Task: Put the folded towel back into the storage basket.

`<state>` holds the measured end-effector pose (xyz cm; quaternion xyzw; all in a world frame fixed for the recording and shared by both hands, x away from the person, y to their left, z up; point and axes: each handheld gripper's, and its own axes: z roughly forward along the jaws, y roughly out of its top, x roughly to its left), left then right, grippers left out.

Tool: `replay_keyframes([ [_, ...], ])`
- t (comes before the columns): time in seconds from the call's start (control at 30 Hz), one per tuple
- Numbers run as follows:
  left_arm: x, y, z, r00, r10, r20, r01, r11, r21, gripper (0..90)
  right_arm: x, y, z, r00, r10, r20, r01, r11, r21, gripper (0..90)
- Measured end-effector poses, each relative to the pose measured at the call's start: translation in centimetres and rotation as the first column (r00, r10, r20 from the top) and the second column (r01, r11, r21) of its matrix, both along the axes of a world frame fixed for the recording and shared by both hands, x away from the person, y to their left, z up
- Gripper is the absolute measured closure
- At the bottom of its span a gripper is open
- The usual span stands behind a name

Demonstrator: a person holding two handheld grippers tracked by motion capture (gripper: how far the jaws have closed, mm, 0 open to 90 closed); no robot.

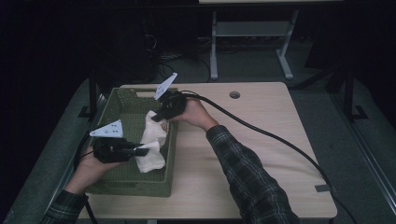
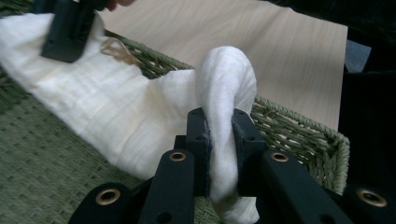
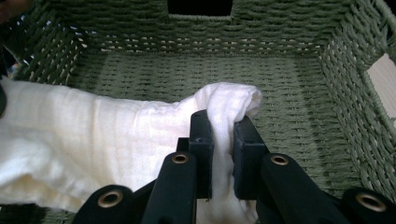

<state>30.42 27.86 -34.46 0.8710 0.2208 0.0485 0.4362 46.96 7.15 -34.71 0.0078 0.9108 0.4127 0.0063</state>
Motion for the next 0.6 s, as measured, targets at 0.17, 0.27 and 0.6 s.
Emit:
replay_keyframes([
  [0.17, 0.4, -0.8, -0.5, 0.9999, -0.013, 0.008, 0.013, 0.9999, -0.002, 55.1, 0.3, 0.0, -0.4, 1.0, -0.005, 0.0, 0.005, 1.0, -0.013, 80.7],
  [0.27, 0.6, -1.1, -0.4, 0.9997, -0.012, 0.022, 0.012, 0.9998, -0.013, 48.5, 0.5, 0.0, -0.4, 1.0, -0.004, 0.004, 0.004, 1.0, -0.021, 80.7],
  [0.6, 1.1, -2.0, -0.4, 0.9992, -0.019, 0.036, 0.02, 0.9995, -0.024, 43.8, 2.1, -0.2, -0.5, 0.9996, -0.027, 0.005, 0.027, 0.999, -0.023, 80.6],
])
